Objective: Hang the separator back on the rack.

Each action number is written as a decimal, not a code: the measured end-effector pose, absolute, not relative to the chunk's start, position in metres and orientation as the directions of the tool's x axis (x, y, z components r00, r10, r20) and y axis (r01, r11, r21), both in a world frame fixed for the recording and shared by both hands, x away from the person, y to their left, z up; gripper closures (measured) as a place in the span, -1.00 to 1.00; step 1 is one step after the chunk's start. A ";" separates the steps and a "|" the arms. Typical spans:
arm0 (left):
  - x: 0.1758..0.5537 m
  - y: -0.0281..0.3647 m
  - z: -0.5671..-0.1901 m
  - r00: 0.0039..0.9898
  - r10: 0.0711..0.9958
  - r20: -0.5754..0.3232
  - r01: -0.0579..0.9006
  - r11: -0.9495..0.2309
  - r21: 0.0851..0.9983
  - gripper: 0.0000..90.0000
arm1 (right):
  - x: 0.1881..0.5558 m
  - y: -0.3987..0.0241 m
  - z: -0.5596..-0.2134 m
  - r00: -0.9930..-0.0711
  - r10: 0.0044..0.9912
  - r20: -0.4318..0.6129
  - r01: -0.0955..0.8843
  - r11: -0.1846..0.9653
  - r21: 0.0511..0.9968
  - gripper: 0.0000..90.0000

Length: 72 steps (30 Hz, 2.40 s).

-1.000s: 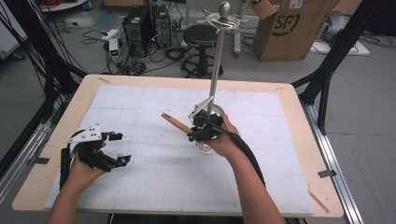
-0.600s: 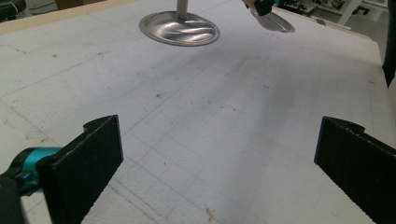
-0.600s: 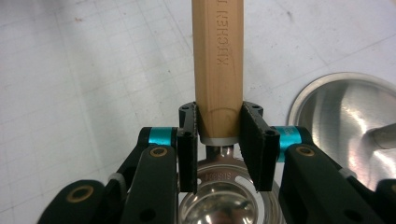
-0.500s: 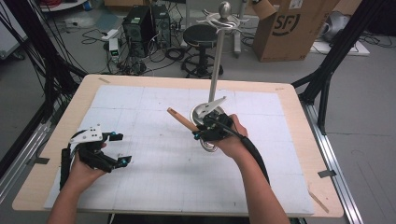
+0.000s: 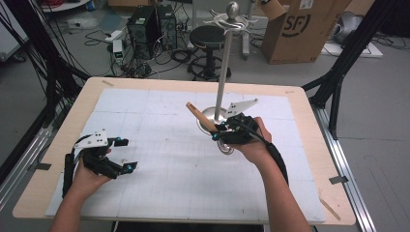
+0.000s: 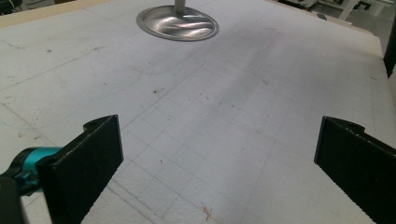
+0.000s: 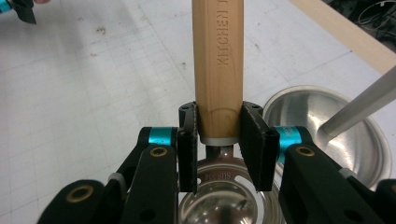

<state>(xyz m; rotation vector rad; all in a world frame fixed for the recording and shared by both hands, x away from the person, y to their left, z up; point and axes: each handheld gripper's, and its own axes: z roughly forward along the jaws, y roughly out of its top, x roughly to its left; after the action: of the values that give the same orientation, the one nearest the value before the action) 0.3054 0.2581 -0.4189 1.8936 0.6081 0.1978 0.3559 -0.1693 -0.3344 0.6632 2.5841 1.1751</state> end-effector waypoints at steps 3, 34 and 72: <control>0.306 0.259 -0.419 0.856 0.498 -0.141 0.315 -0.286 0.905 -0.96 | 0.355 -0.173 -0.332 -0.872 0.490 -0.016 0.303 0.566 0.767 0.54; 0.305 0.259 -0.418 0.854 0.500 -0.142 0.315 -0.280 0.907 -0.96 | 0.346 -0.224 -0.299 -0.838 0.546 -0.016 0.262 0.427 0.866 0.54; 0.305 0.259 -0.416 0.856 0.497 -0.143 0.310 -0.271 0.911 -0.96 | 0.344 -0.275 -0.242 -0.795 0.606 -0.032 0.207 0.320 0.924 0.54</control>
<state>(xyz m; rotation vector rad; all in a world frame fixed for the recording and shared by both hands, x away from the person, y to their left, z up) 0.3046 0.2594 -0.4164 1.8780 0.6035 0.2026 0.3437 -0.2746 -0.2424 0.7236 2.2187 1.4694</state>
